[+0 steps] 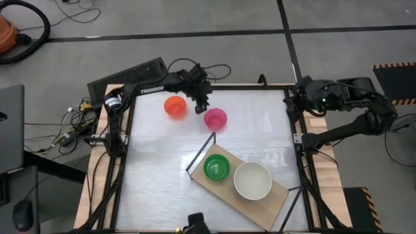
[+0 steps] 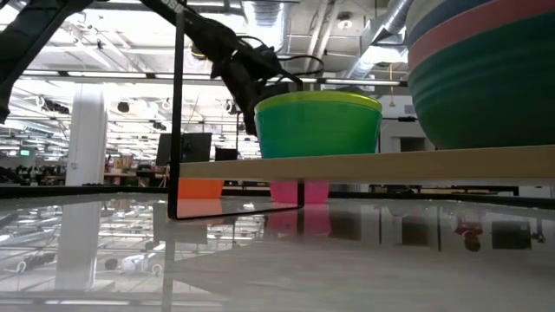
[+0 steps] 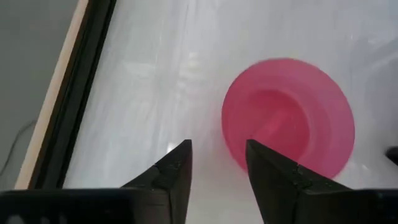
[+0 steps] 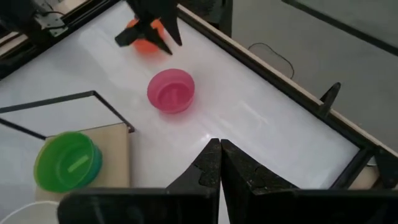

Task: Place and stack bowls onto a shelf
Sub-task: Stack the small pink bowl on the small green bowl on the shelf

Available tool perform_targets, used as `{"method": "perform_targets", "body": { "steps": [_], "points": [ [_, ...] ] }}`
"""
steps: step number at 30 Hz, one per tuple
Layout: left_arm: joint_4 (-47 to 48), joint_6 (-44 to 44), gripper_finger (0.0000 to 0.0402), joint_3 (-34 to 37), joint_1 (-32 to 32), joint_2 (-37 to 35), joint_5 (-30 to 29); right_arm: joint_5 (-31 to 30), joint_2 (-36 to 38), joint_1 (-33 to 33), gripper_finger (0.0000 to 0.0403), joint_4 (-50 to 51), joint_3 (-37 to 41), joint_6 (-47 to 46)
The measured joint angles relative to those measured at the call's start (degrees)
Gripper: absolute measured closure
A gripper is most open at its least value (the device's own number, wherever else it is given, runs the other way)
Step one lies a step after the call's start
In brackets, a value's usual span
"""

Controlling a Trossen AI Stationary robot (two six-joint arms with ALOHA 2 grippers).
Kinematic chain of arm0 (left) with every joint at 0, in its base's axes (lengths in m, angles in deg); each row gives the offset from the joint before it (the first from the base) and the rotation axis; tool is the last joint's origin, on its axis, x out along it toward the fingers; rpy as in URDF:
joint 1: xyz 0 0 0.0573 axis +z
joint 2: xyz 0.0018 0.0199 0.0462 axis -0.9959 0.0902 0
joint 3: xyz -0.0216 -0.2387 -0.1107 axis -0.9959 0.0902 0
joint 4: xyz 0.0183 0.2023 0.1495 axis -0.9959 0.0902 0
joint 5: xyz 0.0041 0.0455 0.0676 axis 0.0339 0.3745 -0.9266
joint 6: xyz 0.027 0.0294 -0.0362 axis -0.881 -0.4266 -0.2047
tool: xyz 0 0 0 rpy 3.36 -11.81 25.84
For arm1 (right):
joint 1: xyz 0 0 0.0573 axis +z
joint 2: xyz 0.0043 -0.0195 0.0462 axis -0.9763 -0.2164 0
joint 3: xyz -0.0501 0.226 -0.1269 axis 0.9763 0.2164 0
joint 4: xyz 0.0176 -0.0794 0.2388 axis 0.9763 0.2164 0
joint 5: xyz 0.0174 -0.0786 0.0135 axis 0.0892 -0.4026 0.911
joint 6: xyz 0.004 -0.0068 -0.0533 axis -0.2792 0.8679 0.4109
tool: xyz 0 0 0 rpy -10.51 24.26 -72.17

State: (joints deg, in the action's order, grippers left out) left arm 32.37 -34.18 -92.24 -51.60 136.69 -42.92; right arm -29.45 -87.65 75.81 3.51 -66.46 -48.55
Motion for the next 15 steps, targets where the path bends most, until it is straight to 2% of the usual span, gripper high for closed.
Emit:
{"method": "perform_targets", "body": {
  "steps": [6,13,15],
  "points": [
    [-7.3,3.9,0.0214,5.7,0.0,-0.1,0.1,-1.4,-0.5,0.0,0.0371,0.0,0.0,-0.8],
    [-9.9,7.4,0.0154,6.3,-1.3,4.1,-1.5,-1.6,-1.6,0.0,0.0371,0.0,0.0,-1.7],
    [-10.2,8.6,0.0148,6.3,-2.1,5.3,-4.3,-1.6,-1.9,0.0,0.0371,0.0,0.0,-1.7]
  ]
}}
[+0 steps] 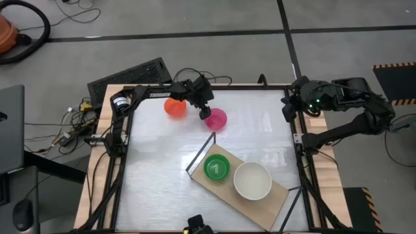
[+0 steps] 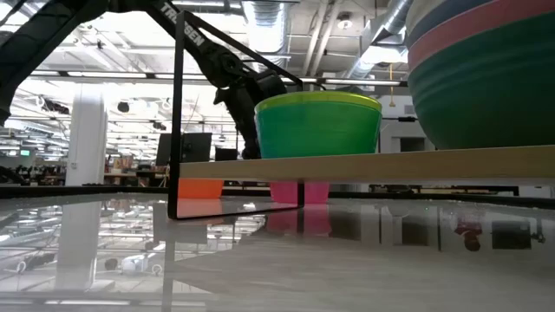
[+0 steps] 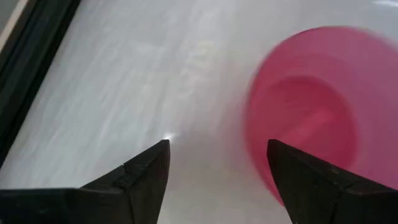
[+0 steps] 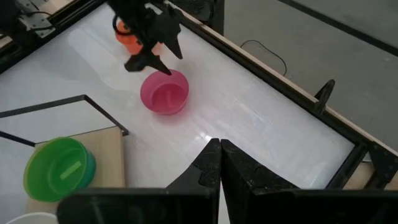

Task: Place and stack bowls onto a shelf
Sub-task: Stack the small pink bowl on the small green bowl on the shelf

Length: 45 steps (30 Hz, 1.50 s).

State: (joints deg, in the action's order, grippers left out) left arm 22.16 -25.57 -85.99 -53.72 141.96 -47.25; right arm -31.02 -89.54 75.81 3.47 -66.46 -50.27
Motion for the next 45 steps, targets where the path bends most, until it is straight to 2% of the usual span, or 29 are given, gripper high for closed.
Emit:
{"method": "perform_targets", "body": {
  "steps": [4,7,10,14,16,22,30,34,37,40,45],
  "points": [
    [1.3,1.3,0.0150,-0.1,-1.6,1.8,-6.0,0.2,-0.4,0.0,0.0373,0.0,0.0,-0.1],
    [1.7,1.8,0.0176,-0.1,-2.4,2.1,-9.0,0.3,-0.5,0.0,0.0372,0.0,0.0,-0.1],
    [1.4,1.9,0.0236,-0.1,-3.0,2.0,-10.6,0.4,-0.5,0.0,0.0372,0.0,0.0,-0.1],
    [3.1,2.0,0.0360,-1.4,-3.4,1.4,-10.1,0.4,-0.5,0.0,0.0372,0.0,0.0,-0.1],
    [4.8,2.1,0.0388,-3.1,-3.4,1.3,-9.1,0.4,-0.5,0.0,0.0373,0.0,0.0,-0.1],
    [10.8,3.3,0.0401,-13.1,-3.4,1.0,-9.2,0.6,-0.5,0.0,0.0372,0.0,0.0,0.3],
    [26.6,3.3,0.0401,-38.1,-6.1,0.8,-8.7,0.6,-0.5,0.2,0.0371,0.1,0.0,1.8],
    [35.9,2.0,0.0401,-50.9,-8.6,0.6,-3.6,0.8,-0.5,0.2,0.0372,0.1,0.0,3.4],
    [34.9,3.2,0.0401,-48.3,-11.6,-3.5,0.7,0.9,-0.5,0.2,0.0373,0.1,0.0,4.7],
    [37.4,3.2,0.0401,-47.1,-15.7,-5.7,2.3,1.0,-0.4,0.2,0.0372,0.2,0.0,5.2],
    [44.5,-7.1,0.0401,-46.9,-24.6,-5.6,0.9,2.5,-0.3,0.2,0.0372,1.1,0.0,7.9]
  ]
}}
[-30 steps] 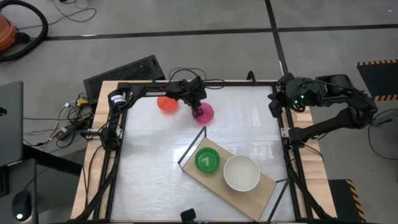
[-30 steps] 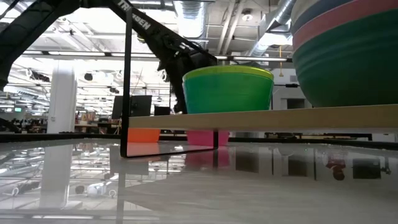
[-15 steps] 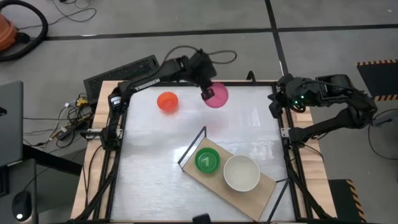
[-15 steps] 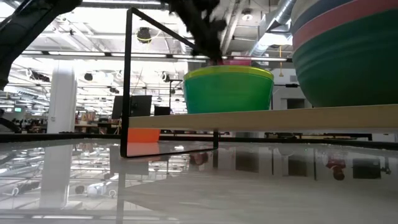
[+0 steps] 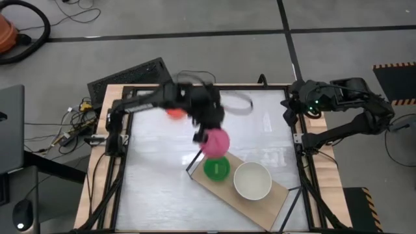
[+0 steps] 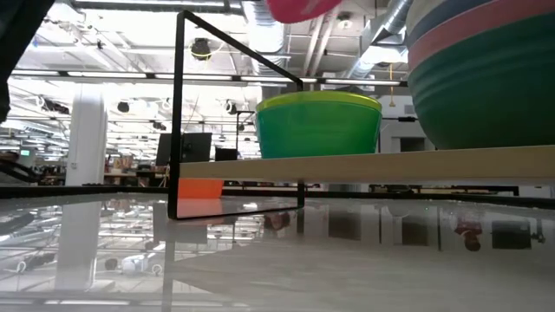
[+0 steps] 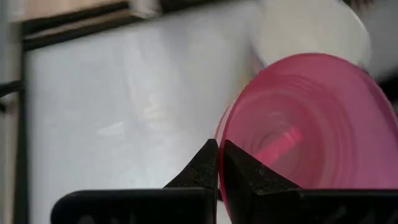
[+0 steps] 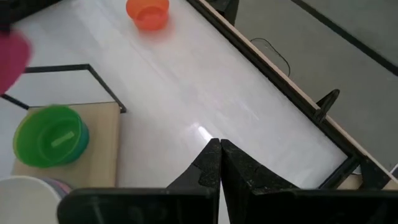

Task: Place and stack bowls onto a shelf
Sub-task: Stack the small pink bowl on the small green bowl on the shelf

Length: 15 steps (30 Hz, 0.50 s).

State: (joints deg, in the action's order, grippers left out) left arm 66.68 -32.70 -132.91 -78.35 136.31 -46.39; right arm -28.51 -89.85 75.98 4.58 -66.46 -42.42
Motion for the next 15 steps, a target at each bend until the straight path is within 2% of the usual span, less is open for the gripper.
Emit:
{"method": "perform_targets", "body": {
  "steps": [6,11,15],
  "points": [
    [-5.1,-3.7,0.0402,4.5,-7.1,1.9,-3.0,1.3,0.0,0.0,0.0373,0.6,0.0,0.2],
    [-9.4,-4.0,0.0401,7.2,-8.9,5.1,-5.2,1.4,0.0,0.0,0.0370,2.3,0.0,0.4],
    [-7.9,-4.6,0.0401,7.2,-8.8,8.8,-5.8,1.7,0.0,0.0,0.0371,3.6,0.0,0.2]
  ]
}}
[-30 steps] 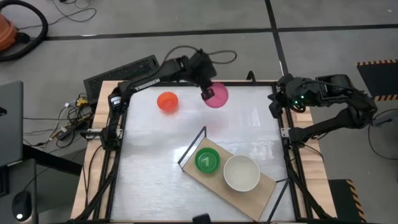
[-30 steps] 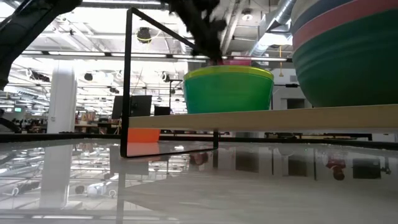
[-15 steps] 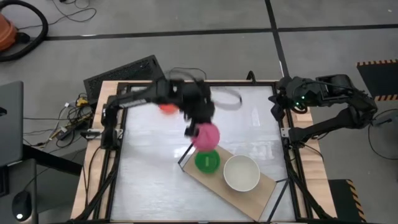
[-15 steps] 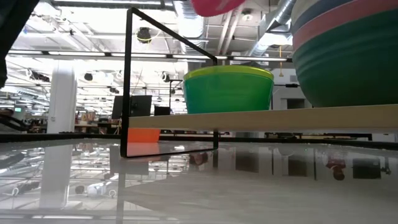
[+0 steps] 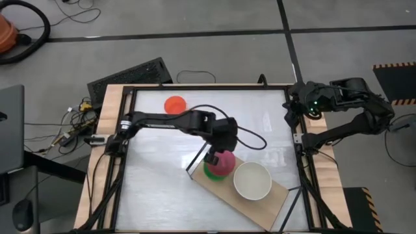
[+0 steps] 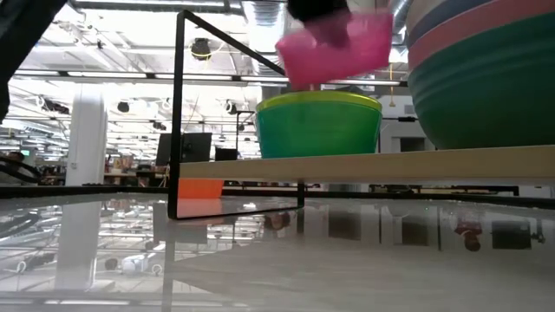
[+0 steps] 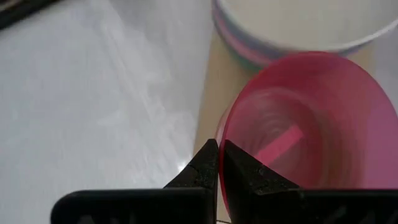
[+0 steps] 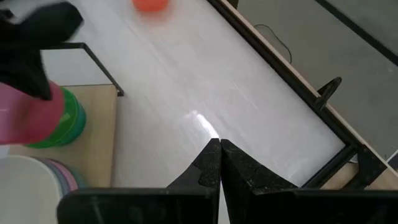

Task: Place and stack bowls onto a shelf
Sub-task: Stack the small pink bowl on the small green bowl on the shelf, then stack the small orange bowl on the small pink bowl on the shelf

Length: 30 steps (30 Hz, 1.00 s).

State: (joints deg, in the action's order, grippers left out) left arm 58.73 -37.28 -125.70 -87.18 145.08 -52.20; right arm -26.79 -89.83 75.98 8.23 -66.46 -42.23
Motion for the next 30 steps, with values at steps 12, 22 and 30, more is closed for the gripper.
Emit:
{"method": "perform_targets", "body": {
  "steps": [12,22,30],
  "points": [
    [6.8,-5.1,0.0401,0.0,0.2,5.1,2.2,0.9,0.0,0.0,0.0372,0.0,0.0,0.0],
    [7.3,-5.6,0.0401,-0.8,0.2,5.5,3.0,1.1,0.1,0.0,0.0371,0.0,0.0,0.0],
    [7.3,-6.2,0.0348,-0.9,0.2,5.3,3.9,1.1,0.0,0.0,0.0371,0.0,0.0,-0.4]
  ]
}}
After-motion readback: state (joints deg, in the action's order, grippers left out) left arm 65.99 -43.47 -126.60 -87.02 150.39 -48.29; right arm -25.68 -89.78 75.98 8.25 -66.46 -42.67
